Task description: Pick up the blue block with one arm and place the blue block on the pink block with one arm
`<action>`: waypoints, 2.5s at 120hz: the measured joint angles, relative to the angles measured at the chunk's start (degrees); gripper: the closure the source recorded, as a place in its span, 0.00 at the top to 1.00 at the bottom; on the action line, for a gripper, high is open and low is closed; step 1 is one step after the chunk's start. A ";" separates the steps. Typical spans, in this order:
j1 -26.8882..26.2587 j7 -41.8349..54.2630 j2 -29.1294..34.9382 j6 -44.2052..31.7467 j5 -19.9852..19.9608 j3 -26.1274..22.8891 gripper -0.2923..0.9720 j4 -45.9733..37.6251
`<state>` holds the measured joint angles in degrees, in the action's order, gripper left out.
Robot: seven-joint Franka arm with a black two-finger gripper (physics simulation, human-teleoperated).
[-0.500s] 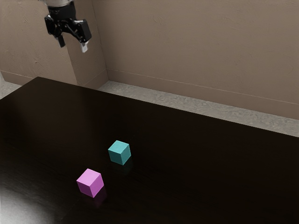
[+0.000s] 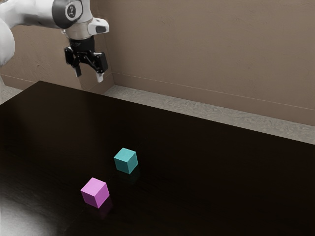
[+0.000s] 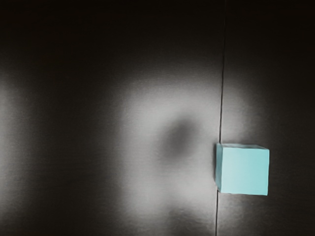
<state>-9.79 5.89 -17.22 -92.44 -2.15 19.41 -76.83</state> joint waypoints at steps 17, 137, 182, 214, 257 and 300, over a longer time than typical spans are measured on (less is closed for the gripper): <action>0.84 1.12 -1.34 -8.32 -3.11 -1.75 0.77 -9.14; -5.07 3.93 -6.27 -44.04 -14.35 -4.64 0.77 -35.61; -5.07 4.28 -5.88 -44.89 -14.96 -4.64 0.77 -39.40; -5.08 4.11 -5.86 -45.49 -15.39 -4.64 0.51 -39.06; -7.09 1.88 8.45 -41.76 -10.82 -4.47 0.50 -42.47; -9.04 0.52 34.17 -34.14 -5.40 -4.45 0.52 -61.83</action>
<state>-18.83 6.41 16.95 -126.58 -7.55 14.96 -138.65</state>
